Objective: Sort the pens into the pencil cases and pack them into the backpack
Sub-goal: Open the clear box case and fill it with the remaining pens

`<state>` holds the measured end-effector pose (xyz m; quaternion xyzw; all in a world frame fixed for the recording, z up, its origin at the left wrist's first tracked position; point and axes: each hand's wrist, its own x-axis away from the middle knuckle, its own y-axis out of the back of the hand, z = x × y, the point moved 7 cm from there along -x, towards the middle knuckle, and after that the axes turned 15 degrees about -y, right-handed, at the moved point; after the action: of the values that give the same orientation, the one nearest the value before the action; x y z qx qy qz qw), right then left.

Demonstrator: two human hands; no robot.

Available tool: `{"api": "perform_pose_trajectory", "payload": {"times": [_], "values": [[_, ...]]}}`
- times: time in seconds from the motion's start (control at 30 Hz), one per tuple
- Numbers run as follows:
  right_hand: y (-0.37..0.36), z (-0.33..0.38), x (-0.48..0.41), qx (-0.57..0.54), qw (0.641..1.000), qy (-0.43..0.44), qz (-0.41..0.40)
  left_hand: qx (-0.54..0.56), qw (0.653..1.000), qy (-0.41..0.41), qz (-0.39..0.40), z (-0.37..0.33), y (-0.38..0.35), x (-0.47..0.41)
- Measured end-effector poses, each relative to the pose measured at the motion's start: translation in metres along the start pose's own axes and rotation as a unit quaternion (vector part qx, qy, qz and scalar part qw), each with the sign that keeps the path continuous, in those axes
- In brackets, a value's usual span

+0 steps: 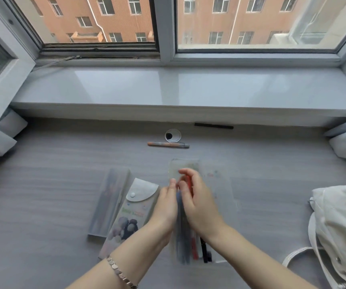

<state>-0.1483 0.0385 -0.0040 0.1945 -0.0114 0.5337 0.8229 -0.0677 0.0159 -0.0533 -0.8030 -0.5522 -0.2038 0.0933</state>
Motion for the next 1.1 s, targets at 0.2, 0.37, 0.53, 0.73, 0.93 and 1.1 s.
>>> {"api": "perform_pose_trajectory", "payload": {"times": [0.2, 0.37, 0.53, 0.73, 0.93, 1.1], "values": [[0.004, 0.003, -0.005, 0.306, 0.921, 0.213, -0.112, 0.007, 1.000, 0.000, -0.013, -0.005, 0.004, -0.007], [0.030, 0.016, -0.054, 0.182, 0.965, 0.165, -0.088, -0.039, 0.999, -0.011, -0.035, -0.017, 0.017, -0.027], [0.048, -0.007, -0.164, 0.259, 0.962, -0.070, -0.046, -0.072, 0.996, -0.019, -0.055, -0.024, 0.031, -0.049], [-0.001, -0.039, -0.214, 0.473, 0.864, -0.077, 0.155, -0.090, 0.995, -0.005, -0.052, -0.019, 0.039, -0.076], [0.009, -0.044, -0.214, 0.420, 0.893, -0.006, 0.160, -0.105, 0.994, -0.004, -0.031, -0.017, 0.034, -0.094], [0.081, -0.014, -0.202, 0.072, 0.997, 0.013, 0.020, -0.096, 0.995, 0.001, -0.006, -0.010, 0.024, -0.102]]}}
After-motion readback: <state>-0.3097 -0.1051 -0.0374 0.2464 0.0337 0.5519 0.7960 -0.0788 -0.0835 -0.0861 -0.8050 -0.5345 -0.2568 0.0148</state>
